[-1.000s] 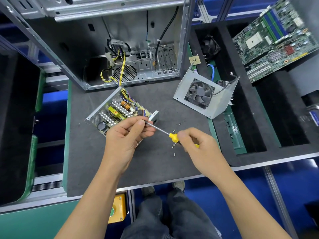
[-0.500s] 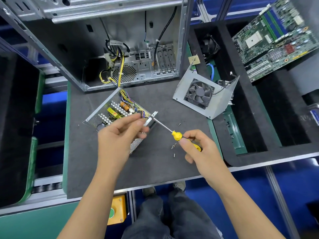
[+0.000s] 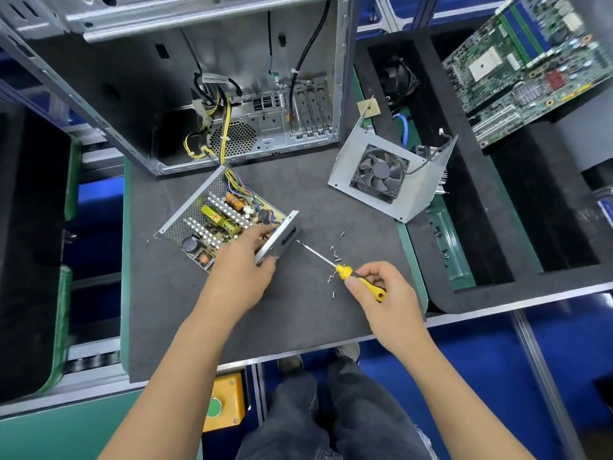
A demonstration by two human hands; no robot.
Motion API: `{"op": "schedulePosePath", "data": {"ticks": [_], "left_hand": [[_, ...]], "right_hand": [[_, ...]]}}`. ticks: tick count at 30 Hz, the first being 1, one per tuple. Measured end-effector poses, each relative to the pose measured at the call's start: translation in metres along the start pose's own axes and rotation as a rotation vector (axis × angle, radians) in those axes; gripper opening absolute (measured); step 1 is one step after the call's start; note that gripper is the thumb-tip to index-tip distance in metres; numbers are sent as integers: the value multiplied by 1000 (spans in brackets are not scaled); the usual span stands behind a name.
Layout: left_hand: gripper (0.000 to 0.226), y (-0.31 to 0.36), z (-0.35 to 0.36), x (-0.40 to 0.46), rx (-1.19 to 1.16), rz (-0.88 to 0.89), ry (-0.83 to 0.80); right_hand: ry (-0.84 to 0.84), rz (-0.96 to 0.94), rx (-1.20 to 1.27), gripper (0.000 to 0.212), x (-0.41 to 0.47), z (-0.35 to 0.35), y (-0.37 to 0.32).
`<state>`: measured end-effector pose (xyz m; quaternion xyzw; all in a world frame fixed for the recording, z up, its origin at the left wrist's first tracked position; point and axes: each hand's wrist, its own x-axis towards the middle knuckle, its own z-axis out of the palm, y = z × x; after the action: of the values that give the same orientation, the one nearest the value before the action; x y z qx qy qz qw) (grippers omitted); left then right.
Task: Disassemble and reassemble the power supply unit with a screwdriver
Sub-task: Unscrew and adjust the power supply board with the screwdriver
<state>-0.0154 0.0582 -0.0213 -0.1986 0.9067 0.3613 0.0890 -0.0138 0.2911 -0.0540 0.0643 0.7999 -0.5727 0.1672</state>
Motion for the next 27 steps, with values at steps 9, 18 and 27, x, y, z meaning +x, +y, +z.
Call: {"op": "schedulePosePath", "data": {"ticks": [9, 18, 27], "left_hand": [[54, -4, 1, -3, -21, 112, 21], [51, -2, -1, -5, -16, 159, 40], [49, -3, 0, -4, -10, 125, 23]], "right_hand": [[-39, -42, -9, 22, -1, 15, 6], [-59, -44, -39, 12, 1, 21, 9], [-50, -3, 12, 8, 0, 21, 3]]}}
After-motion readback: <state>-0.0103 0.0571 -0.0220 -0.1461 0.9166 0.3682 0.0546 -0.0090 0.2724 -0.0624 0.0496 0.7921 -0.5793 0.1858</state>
